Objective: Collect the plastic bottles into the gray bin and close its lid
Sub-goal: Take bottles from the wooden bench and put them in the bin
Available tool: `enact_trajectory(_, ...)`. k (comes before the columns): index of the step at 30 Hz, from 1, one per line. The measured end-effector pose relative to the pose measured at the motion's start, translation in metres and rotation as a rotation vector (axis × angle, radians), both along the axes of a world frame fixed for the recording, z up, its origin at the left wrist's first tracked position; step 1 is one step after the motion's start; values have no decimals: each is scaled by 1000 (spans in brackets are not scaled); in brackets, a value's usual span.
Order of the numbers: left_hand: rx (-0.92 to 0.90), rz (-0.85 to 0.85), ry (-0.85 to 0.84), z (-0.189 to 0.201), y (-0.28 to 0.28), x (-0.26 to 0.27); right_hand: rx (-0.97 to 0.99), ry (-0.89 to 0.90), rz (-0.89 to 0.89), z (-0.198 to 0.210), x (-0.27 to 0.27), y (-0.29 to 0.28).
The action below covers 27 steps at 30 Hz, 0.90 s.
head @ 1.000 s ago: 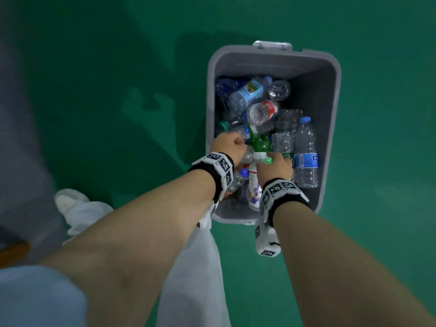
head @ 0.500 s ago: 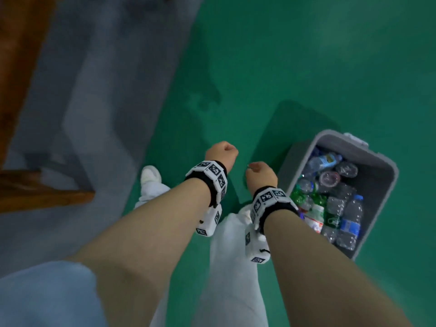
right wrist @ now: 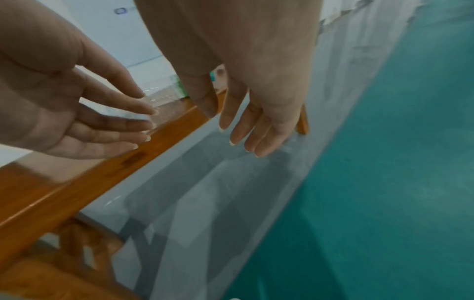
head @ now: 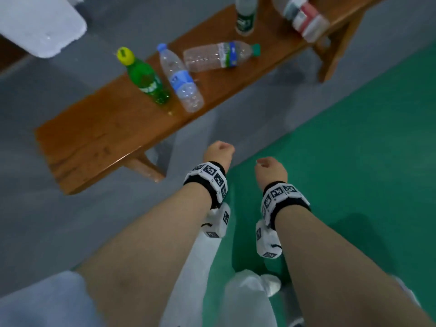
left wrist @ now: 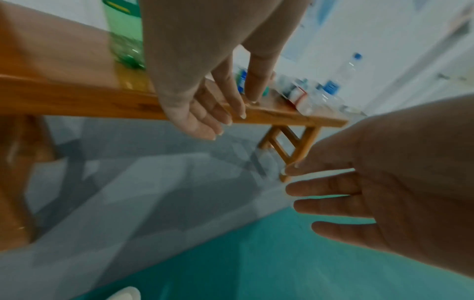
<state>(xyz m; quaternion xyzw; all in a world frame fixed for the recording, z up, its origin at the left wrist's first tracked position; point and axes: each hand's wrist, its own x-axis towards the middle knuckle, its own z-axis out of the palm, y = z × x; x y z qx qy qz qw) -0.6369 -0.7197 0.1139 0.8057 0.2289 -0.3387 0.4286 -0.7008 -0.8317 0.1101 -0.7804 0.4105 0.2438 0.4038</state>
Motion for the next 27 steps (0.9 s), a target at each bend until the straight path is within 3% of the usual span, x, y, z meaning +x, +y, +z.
enact_trajectory(9,184,514,42,-11,107,112,11,-112,162,-16,150,78)
enact_trajectory(14,290,482,9,-25,137,155,-31,-161,163,-34,218,111)
enact_trajectory(19,160,410,-225,-49,145,186,-163,-156,303,-57,261,128)
enact_trajectory(22,98,348,-367,-60,144,189,-158,-135,336,-69,270,131)
enact_trajectory(27,-6,443,-474,-64,133,177,-74,-172,285,-77,260,126)
